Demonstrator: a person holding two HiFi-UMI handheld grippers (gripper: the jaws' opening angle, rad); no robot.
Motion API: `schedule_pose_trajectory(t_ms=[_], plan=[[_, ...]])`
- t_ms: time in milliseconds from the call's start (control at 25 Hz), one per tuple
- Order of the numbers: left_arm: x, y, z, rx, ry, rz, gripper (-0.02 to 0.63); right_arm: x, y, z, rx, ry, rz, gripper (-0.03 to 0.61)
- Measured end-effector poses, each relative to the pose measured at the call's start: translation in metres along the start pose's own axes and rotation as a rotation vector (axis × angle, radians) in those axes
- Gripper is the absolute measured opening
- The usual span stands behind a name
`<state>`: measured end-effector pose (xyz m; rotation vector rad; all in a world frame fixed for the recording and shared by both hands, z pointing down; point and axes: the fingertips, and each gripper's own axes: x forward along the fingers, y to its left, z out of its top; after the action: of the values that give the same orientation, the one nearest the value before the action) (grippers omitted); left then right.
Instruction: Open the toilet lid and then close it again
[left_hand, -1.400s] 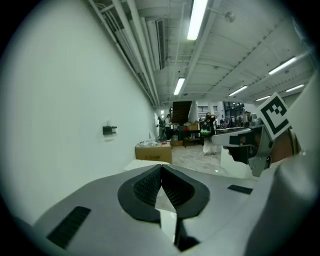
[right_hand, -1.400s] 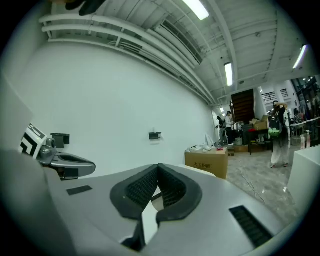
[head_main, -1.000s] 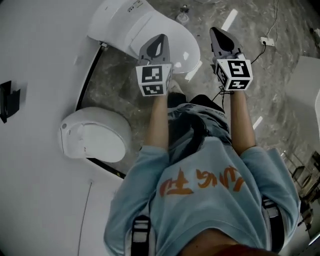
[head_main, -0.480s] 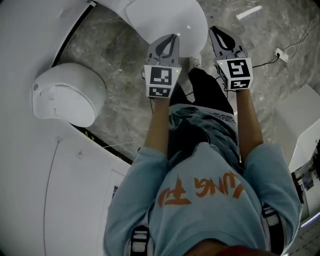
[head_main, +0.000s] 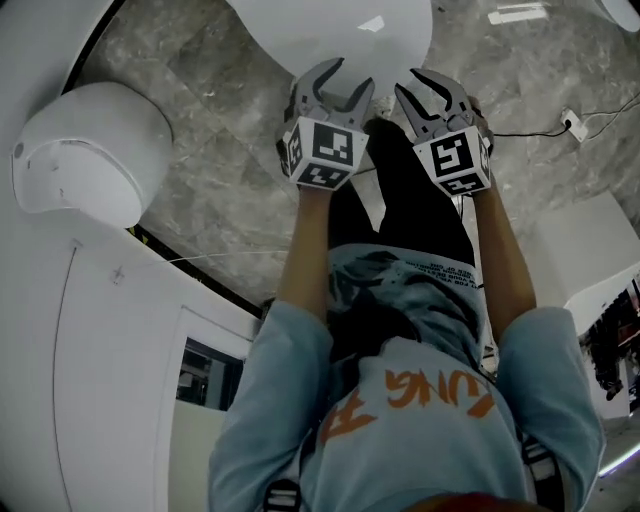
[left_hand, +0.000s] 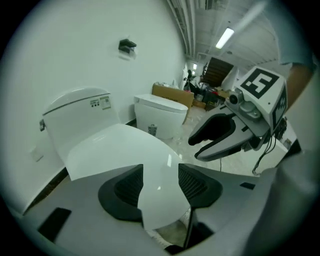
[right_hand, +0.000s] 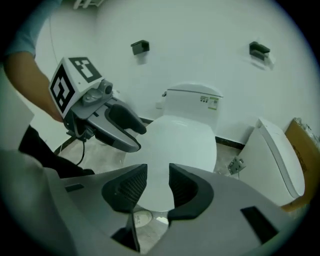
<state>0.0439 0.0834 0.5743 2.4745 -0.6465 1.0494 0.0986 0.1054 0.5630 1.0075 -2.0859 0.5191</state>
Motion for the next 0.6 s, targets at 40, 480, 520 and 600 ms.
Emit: schedule_pose_trajectory(t_ms=[40,480,520,600], plan=[[0.006,-0.004,-0.011,0.038,0.028,0.001,0.249,0.007,0.005,-0.01,-0.036,0.017,0.018,0.164],[0.064,-0.045,-0.093,0.505,0.233,-0.064,0.347,0.076,0.036,-0.089,-0.614,0.127,0.156,0.345],[0.068,-0.049,-0.099,0.536,0.243,-0.068,0.348,0.08,0.04,-0.096,-0.67,0.134,0.17,0.352],[0.074,-0.05,-0.109,0.592,0.26,-0.054,0.35,0.09,0.042,-0.107,-0.767,0.154,0.168,0.384]])
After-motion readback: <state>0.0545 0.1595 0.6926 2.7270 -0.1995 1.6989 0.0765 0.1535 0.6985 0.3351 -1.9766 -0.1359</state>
